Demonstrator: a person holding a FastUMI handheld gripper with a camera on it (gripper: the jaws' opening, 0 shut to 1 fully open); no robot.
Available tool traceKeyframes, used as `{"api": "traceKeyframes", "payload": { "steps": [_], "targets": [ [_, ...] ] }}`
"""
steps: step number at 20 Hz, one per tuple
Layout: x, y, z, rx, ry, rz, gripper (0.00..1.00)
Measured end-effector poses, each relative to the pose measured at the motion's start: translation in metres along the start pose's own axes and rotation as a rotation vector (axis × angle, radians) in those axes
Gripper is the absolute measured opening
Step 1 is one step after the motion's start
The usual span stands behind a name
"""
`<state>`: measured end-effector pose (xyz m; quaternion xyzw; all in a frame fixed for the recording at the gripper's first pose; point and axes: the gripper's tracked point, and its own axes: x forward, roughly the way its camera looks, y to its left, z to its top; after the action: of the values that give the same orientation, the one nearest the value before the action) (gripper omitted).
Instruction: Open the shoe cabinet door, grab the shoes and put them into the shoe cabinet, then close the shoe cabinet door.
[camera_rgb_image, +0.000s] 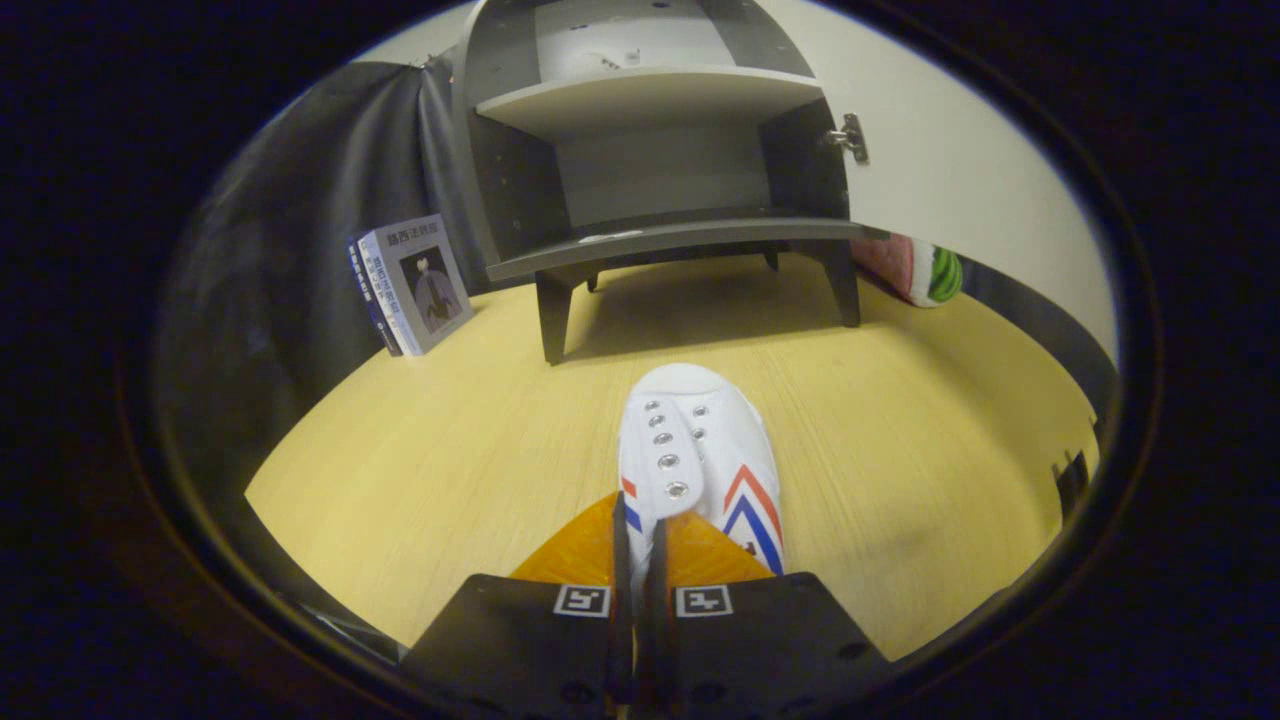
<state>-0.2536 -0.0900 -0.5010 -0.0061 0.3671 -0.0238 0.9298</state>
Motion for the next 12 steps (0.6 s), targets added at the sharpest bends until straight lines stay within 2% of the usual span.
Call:
{"api": "traceKeyframes", "payload": {
  "steps": [3,6,12],
  "targets": [
    [0.000,0.003,0.006,-0.040,0.020,-0.024,0.03],
    [-0.003,0.003,0.019,-0.020,0.014,-0.042,0.03],
    [-0.019,-0.008,0.075,0.002,-0.038,-0.072,0.03]
  ]
}}
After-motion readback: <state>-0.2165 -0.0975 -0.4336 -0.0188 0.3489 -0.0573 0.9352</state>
